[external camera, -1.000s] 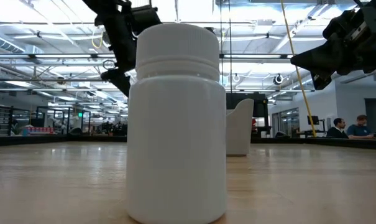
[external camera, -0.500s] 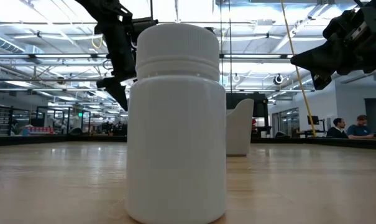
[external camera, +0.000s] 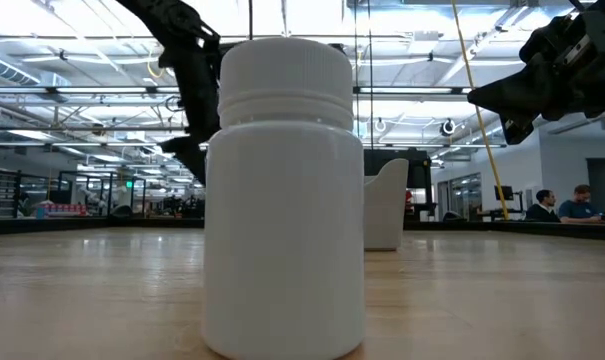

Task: Pick and place pill bottles into a basket
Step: Put the white pill bottle into the gray bin

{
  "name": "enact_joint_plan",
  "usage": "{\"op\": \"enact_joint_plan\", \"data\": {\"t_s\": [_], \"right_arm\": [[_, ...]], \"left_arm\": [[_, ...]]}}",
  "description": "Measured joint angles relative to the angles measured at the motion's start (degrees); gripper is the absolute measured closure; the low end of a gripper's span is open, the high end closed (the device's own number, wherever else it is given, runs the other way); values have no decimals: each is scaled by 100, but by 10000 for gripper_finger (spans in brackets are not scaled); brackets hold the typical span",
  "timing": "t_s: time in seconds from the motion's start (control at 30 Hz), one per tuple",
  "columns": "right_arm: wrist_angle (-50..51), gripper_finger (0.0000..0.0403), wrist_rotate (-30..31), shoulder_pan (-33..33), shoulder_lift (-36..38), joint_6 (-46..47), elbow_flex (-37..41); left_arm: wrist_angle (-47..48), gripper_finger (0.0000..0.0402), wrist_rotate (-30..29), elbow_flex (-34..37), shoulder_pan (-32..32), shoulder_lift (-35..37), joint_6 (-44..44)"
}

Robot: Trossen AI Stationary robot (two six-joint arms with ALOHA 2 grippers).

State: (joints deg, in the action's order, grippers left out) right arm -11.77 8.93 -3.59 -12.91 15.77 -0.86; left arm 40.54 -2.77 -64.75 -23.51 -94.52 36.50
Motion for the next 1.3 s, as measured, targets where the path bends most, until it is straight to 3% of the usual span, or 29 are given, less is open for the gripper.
{"op": "enact_joint_plan", "data": {"t_s": [0.27,0.77,1.3], "right_arm": [[-5,396,0,-1,-2,0,0],[-3,395,0,-1,-2,0,0],[-3,394,0,1,-2,0,0]], "left_arm": [[-19,75,280,0,0,-304,-41],[-15,78,210,-2,-11,-301,-395],[2,207,319,-2,-37,-300,-450]]}}
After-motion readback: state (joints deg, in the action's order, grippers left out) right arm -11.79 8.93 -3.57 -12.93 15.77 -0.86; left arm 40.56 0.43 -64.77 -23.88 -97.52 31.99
